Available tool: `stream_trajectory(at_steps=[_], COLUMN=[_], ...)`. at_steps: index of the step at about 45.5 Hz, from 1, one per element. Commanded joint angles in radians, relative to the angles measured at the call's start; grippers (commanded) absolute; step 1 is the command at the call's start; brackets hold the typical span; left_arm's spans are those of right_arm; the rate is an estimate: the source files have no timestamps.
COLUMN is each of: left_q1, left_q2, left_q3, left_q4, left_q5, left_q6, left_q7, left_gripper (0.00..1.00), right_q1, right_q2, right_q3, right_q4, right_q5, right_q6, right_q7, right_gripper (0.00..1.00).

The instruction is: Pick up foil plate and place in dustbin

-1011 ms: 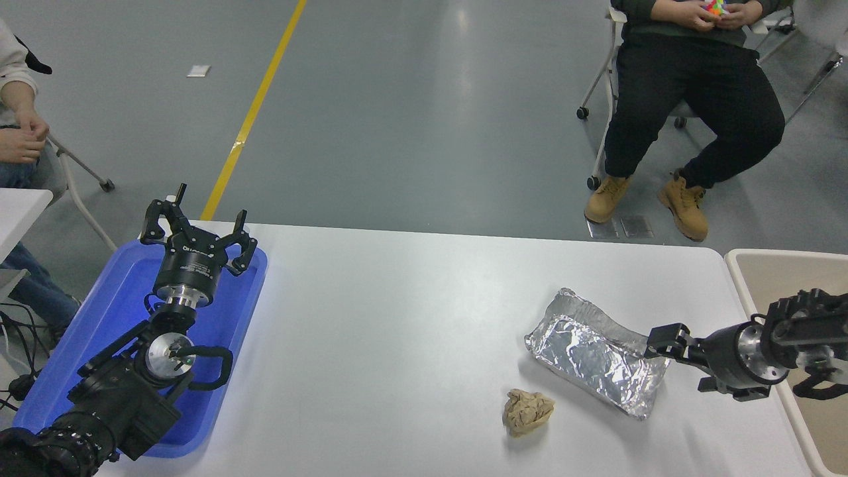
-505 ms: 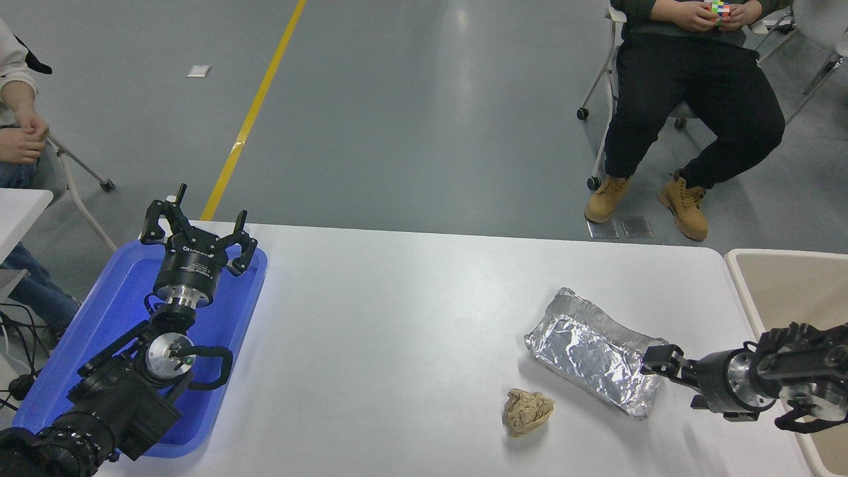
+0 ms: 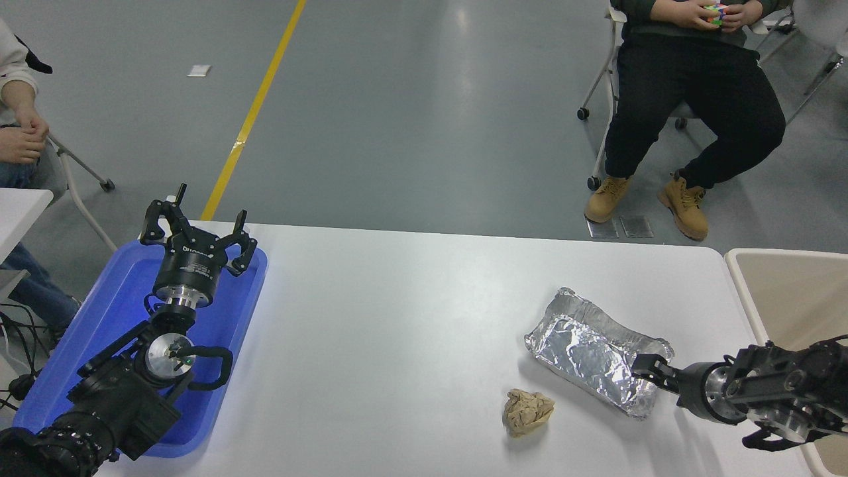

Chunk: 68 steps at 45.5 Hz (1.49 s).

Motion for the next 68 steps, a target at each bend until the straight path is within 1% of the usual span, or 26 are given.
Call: stream_trajectory(at_steps=[1,4,8,11,12,30,37,41,54,68], left_q1=[0.0,0.0,0.0,-0.001,0.0,-0.001,0.0,-0.001,-0.001,-0.001], left_q2=[0.0,0.0,0.0,0.0,0.0,0.0,0.0,0.0,0.0,0.0], left_q3=[0.0,0.0,0.0,0.0,0.0,0.0,0.0,0.0,0.0,0.0], left_q4=[0.0,0.0,0.0,0.0,0.0,0.0,0.0,0.0,0.0,0.0], left_q5=[-0.001,-0.001,0.001,0.001,-0.001,0.001,0.001,0.001,0.001,0.001], left_q6=[0.0,0.0,0.0,-0.001,0.0,0.0,0.0,-0.001,-0.001,-0.001], left_q7=[0.0,0.0,0.0,0.0,0.0,0.0,0.0,0.0,0.0,0.0], left_gripper=[1.0,1.0,1.0,1.0,1.0,1.0,1.0,1.0,1.0,1.0], right_q1=[-0.026,-0.026,-0.026,-0.026,-0.026,-0.012,0.044,0.092,0.382,0.745], right_q2=[0.02,0.021,0.021,0.023,0.023,0.023,0.006,-0.034,-0.097,-0.104], right_q3=[0.001,0.001,0.001,-0.001,-0.001,-0.008,-0.024,-0.043,-0.195,-0.387], right_q4=[-0.016,-0.016,-0.016,-0.016,-0.016,-0.016,-0.004,0.024,0.187,0.288], right_q5=[-0.001,-0.001,-0.004,-0.006,-0.006,-0.003,-0.002,-0.002,-0.002,-0.002], right_q6=[-0.017,-0.019,-0.019,-0.019,-0.019,-0.031,-0.03,-0.021,0.047,0.19], right_q7=[0.001,0.001,0.002,0.004,0.004,0.007,0.005,0.005,0.005,0.005], right_gripper=[0.3,0.23,0.08,0.01,0.0,0.0,0.0,0.0,0.0,0.0])
